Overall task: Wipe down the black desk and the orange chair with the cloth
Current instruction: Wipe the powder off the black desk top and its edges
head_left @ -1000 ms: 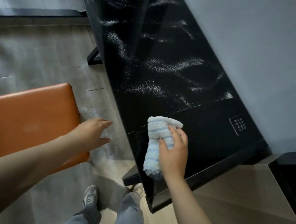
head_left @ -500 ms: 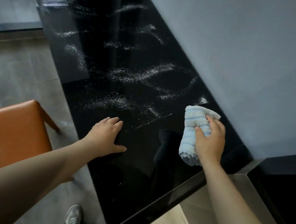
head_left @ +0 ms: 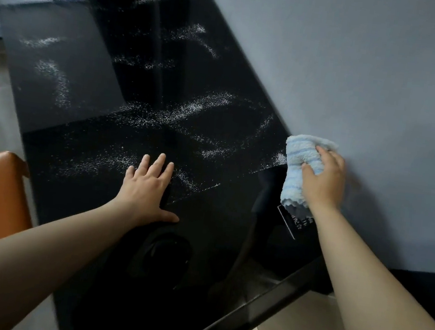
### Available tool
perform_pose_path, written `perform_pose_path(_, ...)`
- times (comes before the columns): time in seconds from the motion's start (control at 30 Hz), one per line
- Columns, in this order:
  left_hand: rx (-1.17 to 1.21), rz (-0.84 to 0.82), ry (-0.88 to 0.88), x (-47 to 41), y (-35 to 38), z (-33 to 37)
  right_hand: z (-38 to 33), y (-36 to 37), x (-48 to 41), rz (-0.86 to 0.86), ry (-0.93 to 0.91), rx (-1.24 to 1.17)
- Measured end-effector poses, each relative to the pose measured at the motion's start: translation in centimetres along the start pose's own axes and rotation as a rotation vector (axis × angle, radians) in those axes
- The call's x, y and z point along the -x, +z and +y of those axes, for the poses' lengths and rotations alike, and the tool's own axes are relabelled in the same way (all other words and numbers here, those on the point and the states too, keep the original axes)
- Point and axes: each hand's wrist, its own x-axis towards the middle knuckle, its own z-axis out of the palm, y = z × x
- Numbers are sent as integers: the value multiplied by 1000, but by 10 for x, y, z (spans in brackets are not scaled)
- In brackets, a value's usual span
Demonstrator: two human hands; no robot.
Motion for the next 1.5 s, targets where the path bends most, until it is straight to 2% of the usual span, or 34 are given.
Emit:
perform_pose_path(0.33, -7, -56, -63, -24, 11, 5, 20, 42, -40, -75, -100, 101)
perform_pose_path(0.63, -5, -71, -71, -26, 11, 7, 18, 58, -38, -191, -79, 178)
perform_pose_path(1.13, 5, -68, -60, -26, 12, 6, -27, 80, 30, -235, -234, 91)
perform_pose_path(1.5, 50, -58, -25, -22, 5, 4, -53, 93, 67, -251, -249, 94)
